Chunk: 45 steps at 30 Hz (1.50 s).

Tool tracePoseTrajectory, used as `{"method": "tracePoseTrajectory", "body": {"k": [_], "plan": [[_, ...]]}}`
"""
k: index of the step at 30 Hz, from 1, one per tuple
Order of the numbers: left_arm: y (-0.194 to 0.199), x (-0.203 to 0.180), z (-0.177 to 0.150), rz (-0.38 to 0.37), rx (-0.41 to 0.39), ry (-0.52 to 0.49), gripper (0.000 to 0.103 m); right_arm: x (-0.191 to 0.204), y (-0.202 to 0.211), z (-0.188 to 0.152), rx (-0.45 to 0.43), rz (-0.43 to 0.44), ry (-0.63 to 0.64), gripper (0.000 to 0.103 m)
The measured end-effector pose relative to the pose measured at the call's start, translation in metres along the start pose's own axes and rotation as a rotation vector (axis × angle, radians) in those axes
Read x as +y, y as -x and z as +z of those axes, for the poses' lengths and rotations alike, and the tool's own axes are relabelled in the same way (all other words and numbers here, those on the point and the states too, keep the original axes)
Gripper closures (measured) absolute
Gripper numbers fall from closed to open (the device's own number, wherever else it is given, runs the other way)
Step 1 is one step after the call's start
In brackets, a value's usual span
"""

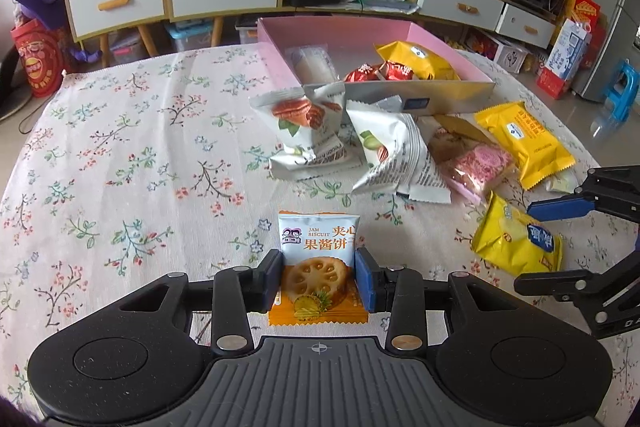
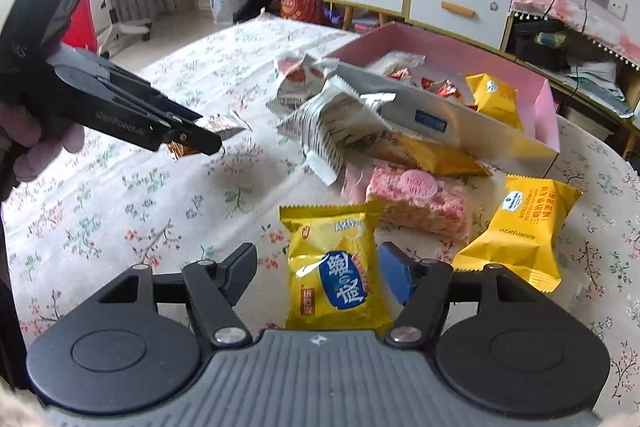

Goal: Organize snacks
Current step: 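Carry both packets over the pink tray with both tools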

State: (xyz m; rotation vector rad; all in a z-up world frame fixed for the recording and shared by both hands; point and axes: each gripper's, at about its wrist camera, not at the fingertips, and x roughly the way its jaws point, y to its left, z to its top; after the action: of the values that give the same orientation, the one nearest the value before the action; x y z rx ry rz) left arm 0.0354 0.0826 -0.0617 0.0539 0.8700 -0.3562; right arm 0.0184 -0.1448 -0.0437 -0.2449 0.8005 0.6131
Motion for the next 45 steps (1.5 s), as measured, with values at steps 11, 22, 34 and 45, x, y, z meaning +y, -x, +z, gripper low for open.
{"method": "tracePoseTrajectory", "body": {"k": [11,22,34,45], "plan": [[0.004,-0.003,0.004,-0.013,-0.003,0.011,0.067,0.003,-0.008,-0.004,0.044,-0.041,0.024,0.056],[0.023,-0.012,0.038,-0.054,-0.095,0.047,0.067,-0.018,0.026,0.027,-0.125,0.032,-0.141,0.056],[-0.007,-0.035,0.092,-0.044,-0.175,0.113,0.067,-0.062,0.01,0.062,-0.22,-0.105,-0.288,0.056],[-0.053,-0.045,0.132,-0.001,-0.178,0.154,0.067,-0.113,-0.009,0.058,-0.234,-0.206,-0.478,0.056]]}}
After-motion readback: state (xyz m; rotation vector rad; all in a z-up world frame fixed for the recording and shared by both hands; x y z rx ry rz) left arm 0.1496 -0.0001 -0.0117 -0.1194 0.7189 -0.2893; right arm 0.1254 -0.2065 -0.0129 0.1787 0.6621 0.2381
